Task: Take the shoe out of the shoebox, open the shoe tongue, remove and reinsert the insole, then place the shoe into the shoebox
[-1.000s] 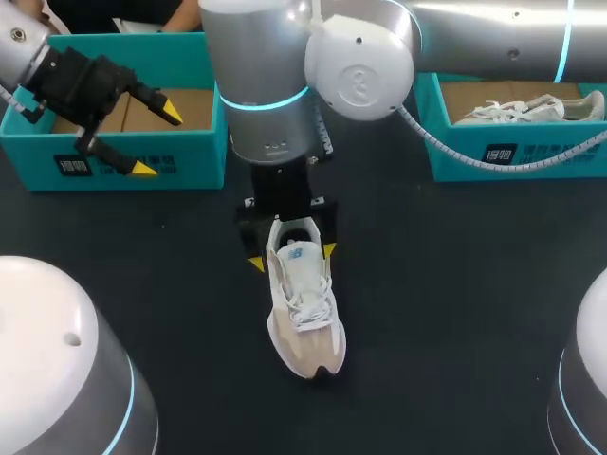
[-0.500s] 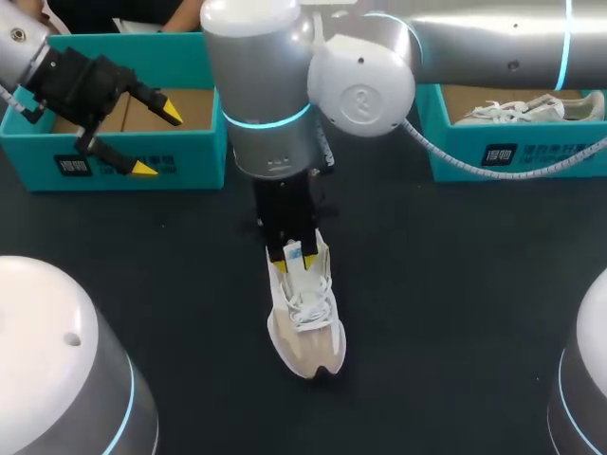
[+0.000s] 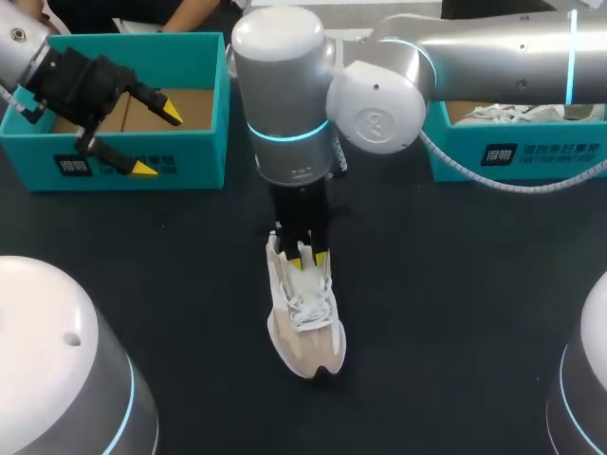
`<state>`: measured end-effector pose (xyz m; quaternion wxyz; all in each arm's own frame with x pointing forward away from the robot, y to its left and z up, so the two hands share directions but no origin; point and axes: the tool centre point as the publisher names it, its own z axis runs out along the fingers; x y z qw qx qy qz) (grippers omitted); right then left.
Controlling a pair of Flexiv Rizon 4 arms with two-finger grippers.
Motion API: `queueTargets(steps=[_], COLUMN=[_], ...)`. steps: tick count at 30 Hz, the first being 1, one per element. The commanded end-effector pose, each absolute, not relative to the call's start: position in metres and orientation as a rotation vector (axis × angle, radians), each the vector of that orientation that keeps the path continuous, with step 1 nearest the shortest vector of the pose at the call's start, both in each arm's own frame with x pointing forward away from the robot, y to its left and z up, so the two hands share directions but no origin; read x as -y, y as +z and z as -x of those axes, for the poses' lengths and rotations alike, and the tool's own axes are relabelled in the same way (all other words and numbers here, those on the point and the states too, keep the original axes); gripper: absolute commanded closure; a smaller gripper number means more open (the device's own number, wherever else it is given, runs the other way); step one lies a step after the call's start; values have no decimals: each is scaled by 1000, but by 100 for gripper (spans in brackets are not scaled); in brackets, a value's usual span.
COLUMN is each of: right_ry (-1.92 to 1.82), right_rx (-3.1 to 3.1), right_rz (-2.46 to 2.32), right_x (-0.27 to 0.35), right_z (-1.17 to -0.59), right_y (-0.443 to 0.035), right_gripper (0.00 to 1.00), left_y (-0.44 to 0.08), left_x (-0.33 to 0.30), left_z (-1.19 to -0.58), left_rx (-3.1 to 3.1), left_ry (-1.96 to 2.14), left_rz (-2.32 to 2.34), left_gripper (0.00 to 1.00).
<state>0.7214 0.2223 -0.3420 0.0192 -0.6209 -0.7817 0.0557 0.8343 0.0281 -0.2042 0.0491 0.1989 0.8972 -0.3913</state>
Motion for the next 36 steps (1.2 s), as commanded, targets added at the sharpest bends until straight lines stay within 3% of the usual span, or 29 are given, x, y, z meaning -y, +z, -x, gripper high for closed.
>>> queueTargets(steps=[1, 14, 24, 28, 30, 36], right_ry=[158, -32, 81, 103, 126, 178], right_rx=[2430, 2772, 3119, 3127, 3154, 3242], right_rz=[1917, 1567, 631, 507, 332, 239], right_x=[-217, -225, -232, -235, -239, -239], right_z=[-723, -747, -789, -794, -803, -809], right_y=[-336, -307, -274, -273, -278, -289], right_gripper=[75, 71, 65, 64, 57, 55], left_y=[-204, -204, -204, -204, -204, -204], left_x=[-28, -28, -28, -28, -28, -28], left_z=[-834, -834, -834, -834, -834, -834], left_rx=[-2737, -2737, -2737, -2737, -2737, -2737], left_ry=[-1186, -1186, -1186, -1186, -1186, -1186], left_rz=[-606, -606, -606, -606, -606, -606], left_gripper=[0, 0, 0, 0, 0, 0])
